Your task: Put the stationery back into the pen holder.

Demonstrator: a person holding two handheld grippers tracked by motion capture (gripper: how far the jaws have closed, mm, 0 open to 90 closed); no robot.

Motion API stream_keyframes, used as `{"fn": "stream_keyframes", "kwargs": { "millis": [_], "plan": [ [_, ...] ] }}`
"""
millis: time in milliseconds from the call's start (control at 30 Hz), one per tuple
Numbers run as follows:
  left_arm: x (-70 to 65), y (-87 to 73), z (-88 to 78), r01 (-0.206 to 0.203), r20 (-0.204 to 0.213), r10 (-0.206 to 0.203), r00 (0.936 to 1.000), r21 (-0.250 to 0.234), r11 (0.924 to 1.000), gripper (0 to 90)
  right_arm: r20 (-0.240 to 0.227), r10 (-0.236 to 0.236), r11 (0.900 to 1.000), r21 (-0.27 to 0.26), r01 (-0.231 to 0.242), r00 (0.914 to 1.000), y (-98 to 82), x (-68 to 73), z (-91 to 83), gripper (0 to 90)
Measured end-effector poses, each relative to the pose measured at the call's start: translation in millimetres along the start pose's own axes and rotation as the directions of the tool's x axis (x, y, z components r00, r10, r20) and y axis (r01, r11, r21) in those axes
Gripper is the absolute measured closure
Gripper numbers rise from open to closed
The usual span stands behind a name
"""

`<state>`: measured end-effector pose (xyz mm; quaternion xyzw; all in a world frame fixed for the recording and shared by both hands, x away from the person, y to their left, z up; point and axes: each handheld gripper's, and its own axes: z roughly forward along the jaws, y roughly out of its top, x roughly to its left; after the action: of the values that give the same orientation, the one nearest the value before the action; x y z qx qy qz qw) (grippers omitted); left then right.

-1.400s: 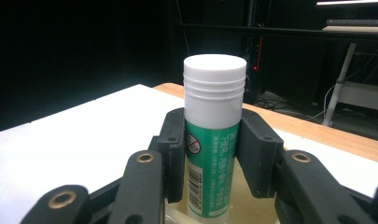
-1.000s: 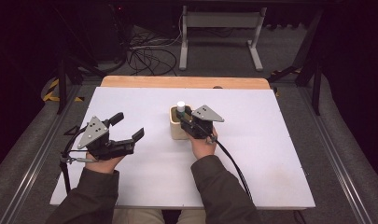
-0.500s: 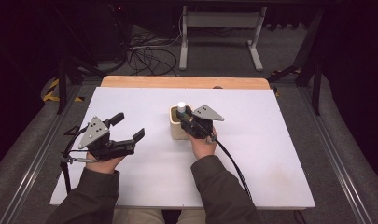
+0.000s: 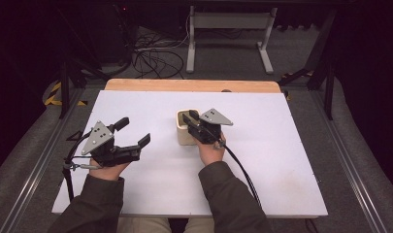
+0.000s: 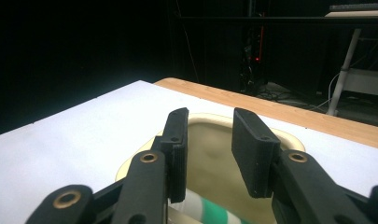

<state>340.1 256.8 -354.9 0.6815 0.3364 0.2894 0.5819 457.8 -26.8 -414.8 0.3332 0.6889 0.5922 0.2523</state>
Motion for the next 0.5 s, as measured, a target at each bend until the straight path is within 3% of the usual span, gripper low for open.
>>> {"fn": "stream_keyframes", "kwargs": {
  "millis": [500],
  "plan": [
    [0.1,-0.4,0.6,0.0,0.0,0.0,1.0,0.004,1.0,10.6,-0.017,0.02,1.0,0.0,-0.02,0.9997,-0.3,-0.1,0.3,60.6]
  ]
}}
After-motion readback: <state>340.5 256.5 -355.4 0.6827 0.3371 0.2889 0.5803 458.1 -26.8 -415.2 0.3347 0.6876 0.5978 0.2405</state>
